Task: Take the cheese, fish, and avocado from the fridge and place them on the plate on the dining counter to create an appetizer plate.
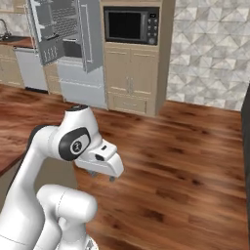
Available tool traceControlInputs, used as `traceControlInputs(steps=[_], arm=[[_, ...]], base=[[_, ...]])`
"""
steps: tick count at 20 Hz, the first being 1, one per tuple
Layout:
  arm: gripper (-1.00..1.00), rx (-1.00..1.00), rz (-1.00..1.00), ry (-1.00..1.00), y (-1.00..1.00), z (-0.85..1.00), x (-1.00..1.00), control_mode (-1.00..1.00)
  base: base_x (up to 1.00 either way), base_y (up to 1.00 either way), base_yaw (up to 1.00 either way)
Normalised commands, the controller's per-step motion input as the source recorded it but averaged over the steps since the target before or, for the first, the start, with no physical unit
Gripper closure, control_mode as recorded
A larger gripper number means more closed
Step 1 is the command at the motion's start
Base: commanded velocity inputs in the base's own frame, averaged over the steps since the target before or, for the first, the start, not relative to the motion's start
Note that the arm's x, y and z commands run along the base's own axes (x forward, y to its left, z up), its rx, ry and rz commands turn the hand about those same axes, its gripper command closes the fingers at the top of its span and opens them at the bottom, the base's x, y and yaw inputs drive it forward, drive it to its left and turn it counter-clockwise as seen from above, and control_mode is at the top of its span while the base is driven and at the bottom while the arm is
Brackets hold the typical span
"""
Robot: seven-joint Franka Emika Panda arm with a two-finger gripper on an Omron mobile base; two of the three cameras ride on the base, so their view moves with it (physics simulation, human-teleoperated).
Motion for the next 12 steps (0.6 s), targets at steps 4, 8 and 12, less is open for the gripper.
traceControlInputs(steps=[4,8,12], arm=[[-1.00,0.00,0.00,0.00,0.00,0.00,0.00,1.00],[-1.00,0.00,0.00,0.00,0.00,0.00,0.00,1.00],[-1.00,0.00,0.00,0.00,0.00,0.00,0.00,1.00]], base=[[1.00,-0.11,0.50],[1.00,-0.54,0.55],[1.00,-0.75,0.45]])
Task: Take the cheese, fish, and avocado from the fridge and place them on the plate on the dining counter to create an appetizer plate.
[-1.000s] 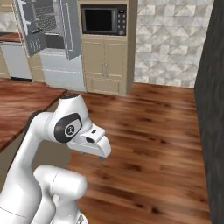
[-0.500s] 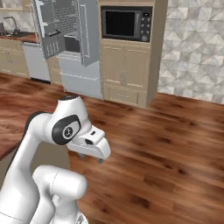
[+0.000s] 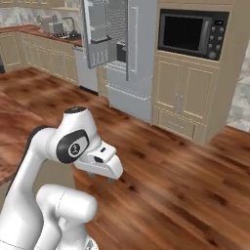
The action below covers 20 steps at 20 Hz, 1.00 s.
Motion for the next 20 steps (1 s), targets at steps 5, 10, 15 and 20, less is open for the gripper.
traceControlInputs(steps=[5,10,15,20], arm=[[-1.00,0.00,0.00,0.00,0.00,0.00,0.00,1.00],[-1.00,0.00,0.00,0.00,0.00,0.00,0.00,1.00],[-1.00,0.00,0.00,0.00,0.00,0.00,0.00,1.00],[-1.00,0.00,0.00,0.00,0.00,0.00,0.00,1.00]], base=[[1.00,-0.88,0.41],[1.00,-0.66,0.45],[1.00,-0.59,0.55],[1.00,-0.42,0.58]])
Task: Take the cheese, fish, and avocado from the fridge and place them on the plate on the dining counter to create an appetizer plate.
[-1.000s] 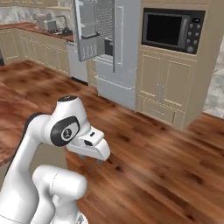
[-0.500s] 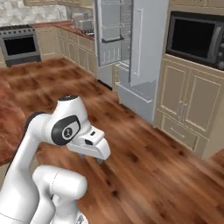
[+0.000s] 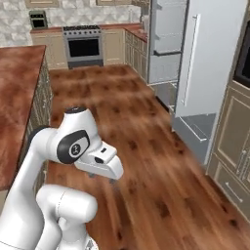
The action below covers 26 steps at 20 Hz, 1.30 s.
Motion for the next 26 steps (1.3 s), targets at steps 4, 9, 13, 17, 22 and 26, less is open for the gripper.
traceControlInputs(steps=[4,9,13,17,22,26], arm=[[-1.00,0.00,0.00,0.00,0.00,0.00,0.00,1.00],[-1.00,0.00,0.00,0.00,0.00,0.00,0.00,1.00],[-1.00,0.00,0.00,0.00,0.00,0.00,0.00,1.00],[-1.00,0.00,0.00,0.00,0.00,0.00,0.00,1.00],[-1.00,0.00,0.00,0.00,0.00,0.00,0.00,1.00],[-1.00,0.00,0.00,0.00,0.00,0.00,0.00,1.00]], base=[[1.00,-0.18,0.57],[1.00,-0.20,0.55],[0.97,-0.32,0.43],[0.74,-0.64,0.34],[0.44,-0.84,0.25],[0.34,-0.67,0.11]])
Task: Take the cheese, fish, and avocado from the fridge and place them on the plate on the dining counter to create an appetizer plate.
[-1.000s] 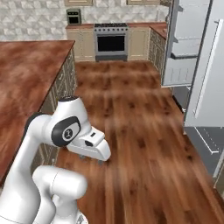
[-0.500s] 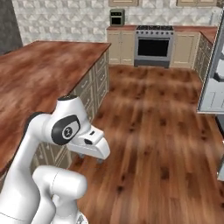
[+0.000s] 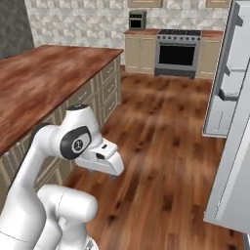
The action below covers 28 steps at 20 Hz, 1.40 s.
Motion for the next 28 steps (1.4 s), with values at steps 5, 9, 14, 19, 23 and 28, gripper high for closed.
traceControlInputs(steps=[5,9,14,19,23,28], arm=[[-1.00,0.00,0.00,0.00,0.00,0.00,0.00,1.00],[-1.00,0.00,0.00,0.00,0.00,0.00,0.00,1.00],[-1.00,0.00,0.00,0.00,0.00,0.00,0.00,1.00],[-1.00,0.00,0.00,0.00,0.00,0.00,0.00,1.00],[-1.00,0.00,0.00,0.00,0.00,0.00,0.00,1.00],[-1.00,0.00,0.00,0.00,0.00,0.00,0.00,1.00]], base=[[0.85,0.16,-0.05],[0.90,0.76,-0.26],[0.22,0.13,-0.37],[0.27,0.00,-0.40],[0.50,0.03,-0.40],[0.49,0.00,-0.43]])
